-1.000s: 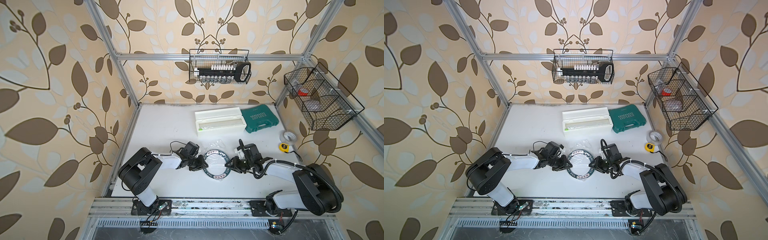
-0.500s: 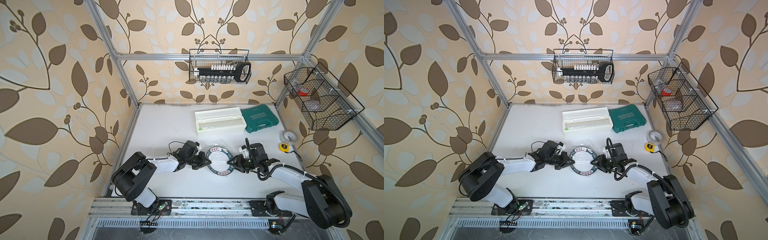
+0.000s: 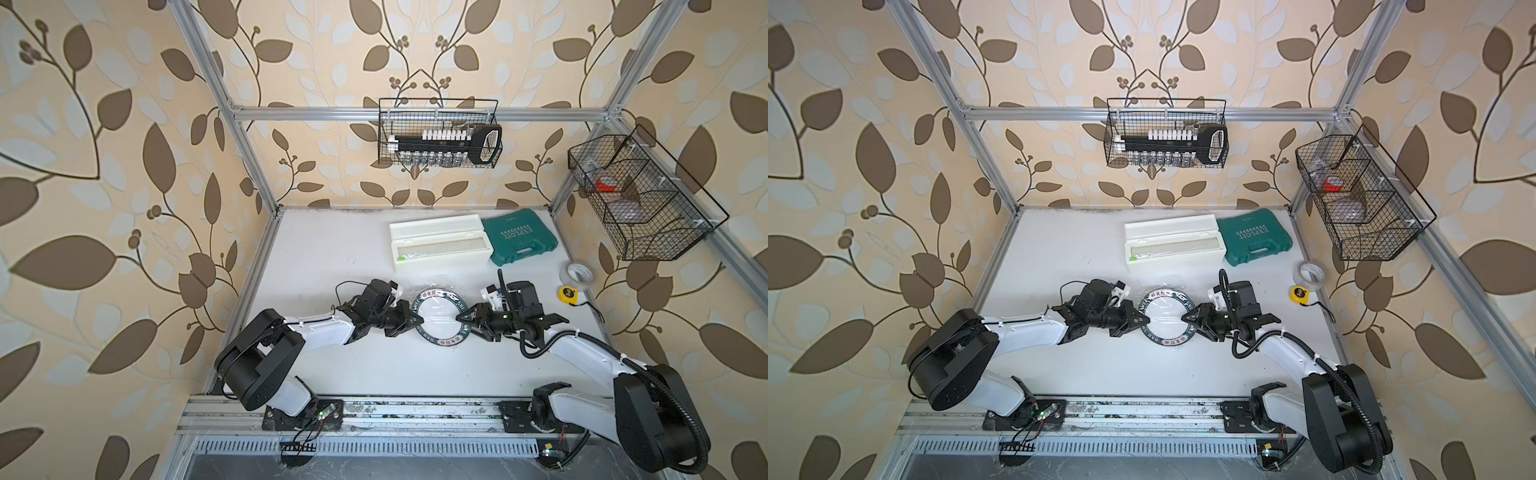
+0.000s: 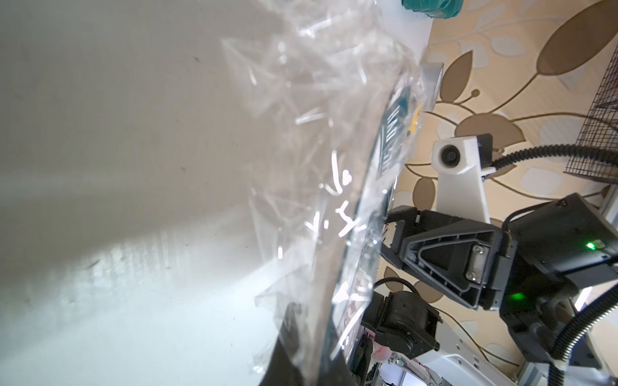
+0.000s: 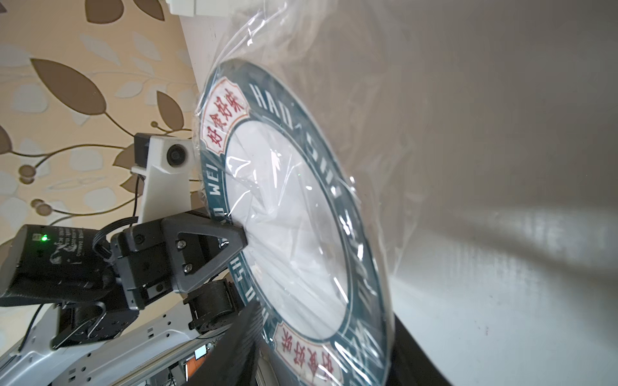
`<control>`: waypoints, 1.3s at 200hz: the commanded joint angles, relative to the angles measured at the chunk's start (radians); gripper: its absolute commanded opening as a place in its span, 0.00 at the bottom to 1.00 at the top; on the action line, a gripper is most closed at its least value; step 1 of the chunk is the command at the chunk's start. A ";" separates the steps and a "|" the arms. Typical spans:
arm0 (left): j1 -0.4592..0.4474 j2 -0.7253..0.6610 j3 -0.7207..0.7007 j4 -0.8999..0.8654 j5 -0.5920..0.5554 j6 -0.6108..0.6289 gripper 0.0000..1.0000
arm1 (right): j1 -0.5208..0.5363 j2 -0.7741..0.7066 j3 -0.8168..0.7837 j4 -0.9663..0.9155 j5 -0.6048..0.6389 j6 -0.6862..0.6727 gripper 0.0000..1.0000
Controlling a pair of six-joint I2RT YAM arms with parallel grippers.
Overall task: Wrap the plate with plastic wrap
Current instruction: Pick up the plate at the center of the board, then cover the plate with plastic wrap.
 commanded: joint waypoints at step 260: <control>0.154 0.106 0.861 -0.809 0.124 0.787 0.79 | -0.050 -0.111 0.080 0.187 -0.254 0.045 0.00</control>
